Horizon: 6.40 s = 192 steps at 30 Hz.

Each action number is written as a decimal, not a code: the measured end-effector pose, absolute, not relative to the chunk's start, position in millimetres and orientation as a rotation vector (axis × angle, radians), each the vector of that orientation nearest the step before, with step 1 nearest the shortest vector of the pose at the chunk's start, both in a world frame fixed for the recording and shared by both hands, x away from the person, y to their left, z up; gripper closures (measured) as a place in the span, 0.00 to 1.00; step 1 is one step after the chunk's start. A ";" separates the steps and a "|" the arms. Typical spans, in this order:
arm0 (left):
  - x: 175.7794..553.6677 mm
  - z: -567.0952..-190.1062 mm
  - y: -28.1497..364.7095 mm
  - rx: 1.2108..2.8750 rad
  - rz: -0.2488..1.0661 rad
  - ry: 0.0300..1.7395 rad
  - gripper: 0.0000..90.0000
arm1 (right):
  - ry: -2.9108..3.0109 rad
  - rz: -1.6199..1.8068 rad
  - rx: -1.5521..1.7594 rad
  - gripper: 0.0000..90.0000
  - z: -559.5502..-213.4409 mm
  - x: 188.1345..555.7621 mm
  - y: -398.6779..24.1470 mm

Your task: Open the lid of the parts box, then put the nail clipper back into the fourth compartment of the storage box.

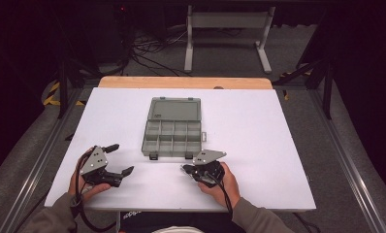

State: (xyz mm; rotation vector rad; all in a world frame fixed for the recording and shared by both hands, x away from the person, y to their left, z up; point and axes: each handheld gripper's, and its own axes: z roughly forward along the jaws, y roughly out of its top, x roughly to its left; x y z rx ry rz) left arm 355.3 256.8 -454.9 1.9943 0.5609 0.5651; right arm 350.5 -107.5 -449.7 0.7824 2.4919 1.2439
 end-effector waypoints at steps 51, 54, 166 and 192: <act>360.9 -457.2 249.6 2.031 0.541 0.548 0.10 | 2.476 1.072 0.904 0.72 -462.4 352.9 -100.5; 361.5 -457.4 248.9 2.038 0.541 0.546 0.10 | 2.494 1.091 0.871 0.88 -462.7 354.6 -99.8; 359.3 -455.6 251.2 2.014 0.542 0.534 0.09 | 2.127 1.460 0.801 0.89 -395.2 393.9 -144.6; 360.8 -457.5 250.6 2.025 0.527 0.537 0.09 | 2.114 1.393 0.865 0.89 -410.0 451.5 -136.3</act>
